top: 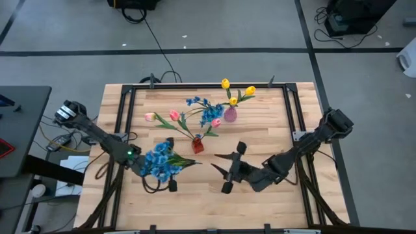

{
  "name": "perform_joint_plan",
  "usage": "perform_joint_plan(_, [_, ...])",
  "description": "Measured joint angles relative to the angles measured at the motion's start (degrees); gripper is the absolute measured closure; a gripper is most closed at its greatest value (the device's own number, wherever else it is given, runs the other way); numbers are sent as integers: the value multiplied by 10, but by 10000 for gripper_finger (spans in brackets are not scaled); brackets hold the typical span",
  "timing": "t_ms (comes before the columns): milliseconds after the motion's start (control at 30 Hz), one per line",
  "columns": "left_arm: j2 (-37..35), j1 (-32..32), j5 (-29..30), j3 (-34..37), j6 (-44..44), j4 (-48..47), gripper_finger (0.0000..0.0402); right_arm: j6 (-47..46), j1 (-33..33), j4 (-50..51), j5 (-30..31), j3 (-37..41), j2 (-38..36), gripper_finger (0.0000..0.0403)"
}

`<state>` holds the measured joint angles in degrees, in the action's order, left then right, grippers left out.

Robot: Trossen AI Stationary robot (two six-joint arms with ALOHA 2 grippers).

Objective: Sort flowers into vase by color
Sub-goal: Put the blue bouquet into the blue vase

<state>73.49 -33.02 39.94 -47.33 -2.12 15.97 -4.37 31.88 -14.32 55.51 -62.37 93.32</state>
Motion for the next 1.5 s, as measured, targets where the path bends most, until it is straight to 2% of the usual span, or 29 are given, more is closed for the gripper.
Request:
perform_joint_plan(67, [-21, -16, 30, 0, 0, -31, 383, -83, -20, 69, -30, 0, 8, 231])
perform_joint_plan(133, [-38, -32, 59, 0, 2, -44, 382, -133, -45, 92, -56, 18, 25, 230])
perform_joint_plan(267, [-72, -55, 91, 0, 3, -89, 381, -154, -91, 37, -75, 64, 62, 230])
perform_joint_plan(467, [-118, -68, 114, 0, 1, -154, 381, -99, -157, -95, -127, 99, 130, 214])
perform_joint_plan(633, [-147, -69, 115, 0, 0, -186, 381, -58, -194, -172, -190, 91, 189, 161])
perform_joint_plan(833, [-187, -95, 116, 0, -2, -215, 380, -45, -210, -248, -199, 89, 213, 84])
perform_joint_plan(1000, [-214, -118, 116, 0, 2, -222, 380, -21, -223, -314, -242, 89, 217, 61])
perform_joint_plan(1100, [-215, -120, 115, 0, 4, -223, 380, -23, -239, -320, -264, 89, 219, 66])
perform_joint_plan(1233, [-209, -120, 115, 0, 5, -230, 380, -22, -260, -323, -314, 89, 219, 97])
perform_joint_plan(1400, [-209, -120, 115, 0, 5, -228, 380, -12, -276, -320, -375, 89, 219, 166])
perform_joint_plan(1500, [-209, -120, 116, 0, 5, -228, 380, -4, -277, -321, -382, 89, 219, 217])
